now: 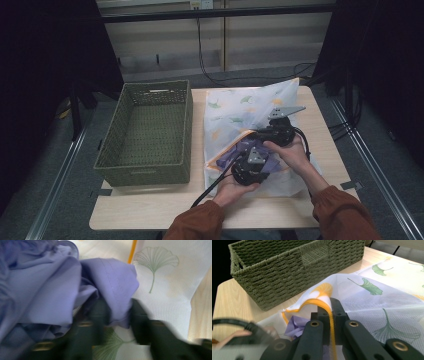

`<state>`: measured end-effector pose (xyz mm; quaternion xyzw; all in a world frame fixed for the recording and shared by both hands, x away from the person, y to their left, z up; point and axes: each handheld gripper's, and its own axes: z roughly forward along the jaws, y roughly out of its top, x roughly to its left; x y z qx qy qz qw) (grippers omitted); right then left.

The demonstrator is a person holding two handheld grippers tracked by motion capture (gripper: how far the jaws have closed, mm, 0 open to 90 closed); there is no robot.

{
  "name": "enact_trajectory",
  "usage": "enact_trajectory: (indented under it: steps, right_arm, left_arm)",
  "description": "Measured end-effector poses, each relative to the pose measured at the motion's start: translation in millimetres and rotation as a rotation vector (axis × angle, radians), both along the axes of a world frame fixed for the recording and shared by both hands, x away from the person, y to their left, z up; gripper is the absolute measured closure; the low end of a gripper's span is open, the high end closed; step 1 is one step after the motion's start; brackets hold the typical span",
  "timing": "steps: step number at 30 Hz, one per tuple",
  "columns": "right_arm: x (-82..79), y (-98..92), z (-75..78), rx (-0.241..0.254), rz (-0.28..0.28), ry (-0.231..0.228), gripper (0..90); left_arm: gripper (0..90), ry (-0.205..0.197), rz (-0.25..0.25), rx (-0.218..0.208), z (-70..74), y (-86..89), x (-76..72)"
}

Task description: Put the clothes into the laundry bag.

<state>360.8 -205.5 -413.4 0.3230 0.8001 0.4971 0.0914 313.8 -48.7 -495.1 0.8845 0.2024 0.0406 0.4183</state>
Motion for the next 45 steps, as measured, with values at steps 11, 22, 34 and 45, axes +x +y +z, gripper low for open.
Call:
enact_trajectory:
  steps: [11,22,34,45]
  right_arm:
    - [-2.6,-4.5,4.5,0.007,-0.005,-0.005,89.0]
    - [-9.3,-7.8,-0.4,-0.028,0.003,0.008,89.0]
    - [-23.2,-9.7,-1.9,-0.059,0.027,0.008,89.3]
    - [-31.4,-9.1,-7.5,-0.079,0.048,0.023,89.3]
  left_arm:
    - [87.8,-0.026,0.115,0.01,13.6,29.4,20.1]
    - [87.9,-0.036,0.193,0.061,3.1,37.2,30.1]
    - [88.2,-0.082,0.292,0.021,5.3,27.6,44.9]
    - [88.3,-0.133,0.352,-0.061,15.4,17.1,53.3]
